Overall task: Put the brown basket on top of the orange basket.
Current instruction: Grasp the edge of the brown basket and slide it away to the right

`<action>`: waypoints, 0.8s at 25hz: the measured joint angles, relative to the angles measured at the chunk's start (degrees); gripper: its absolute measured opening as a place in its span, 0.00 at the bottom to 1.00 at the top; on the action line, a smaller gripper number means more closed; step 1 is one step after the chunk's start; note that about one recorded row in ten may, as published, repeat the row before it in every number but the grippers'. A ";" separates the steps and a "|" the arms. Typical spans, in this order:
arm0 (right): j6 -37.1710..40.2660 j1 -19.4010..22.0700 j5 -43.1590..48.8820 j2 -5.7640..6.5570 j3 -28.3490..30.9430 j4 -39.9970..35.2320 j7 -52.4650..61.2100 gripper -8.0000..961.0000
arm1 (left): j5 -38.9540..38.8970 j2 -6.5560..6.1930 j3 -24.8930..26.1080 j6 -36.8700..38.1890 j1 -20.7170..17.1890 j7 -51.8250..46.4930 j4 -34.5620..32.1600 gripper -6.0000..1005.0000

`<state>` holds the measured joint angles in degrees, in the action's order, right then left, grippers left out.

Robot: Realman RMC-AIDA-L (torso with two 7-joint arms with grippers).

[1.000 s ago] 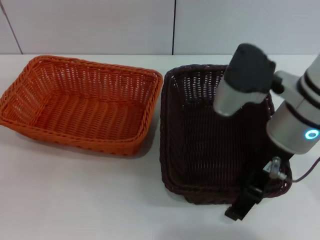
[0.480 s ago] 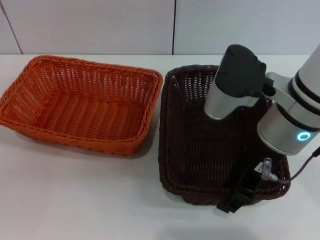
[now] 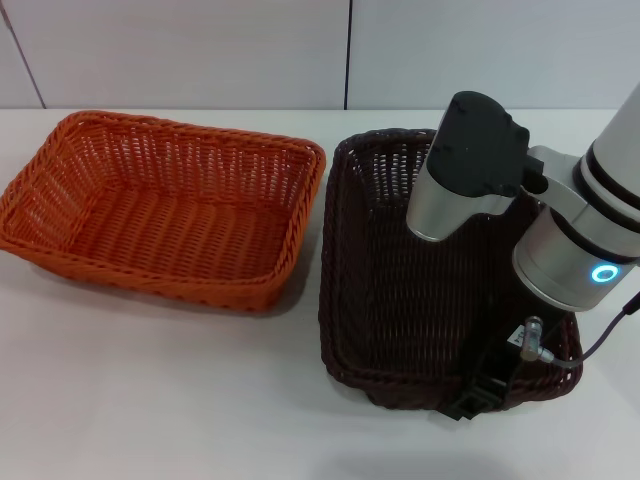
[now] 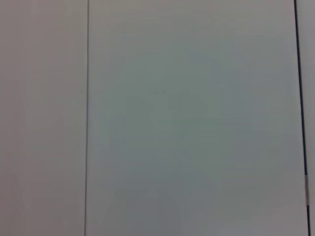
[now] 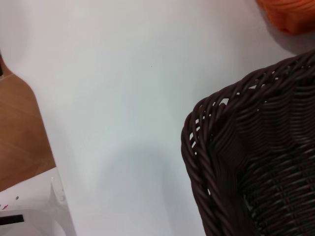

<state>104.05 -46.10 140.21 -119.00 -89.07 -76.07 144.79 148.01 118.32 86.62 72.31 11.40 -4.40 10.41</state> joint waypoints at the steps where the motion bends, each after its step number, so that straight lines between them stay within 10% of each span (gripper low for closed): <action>1: -0.03 -0.02 0.01 0.00 0.03 0.02 -0.11 0.34 | 0.00 0.00 0.00 0.00 0.00 0.00 0.00 0.74; 20: -0.67 0.87 6.93 -0.05 -0.75 -6.41 0.17 0.30 | 0.00 0.06 0.68 0.14 -0.47 0.00 0.06 0.74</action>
<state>103.38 -45.22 147.15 -119.05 -89.82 -82.48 144.96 148.00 118.38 87.30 72.45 10.93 -4.40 10.46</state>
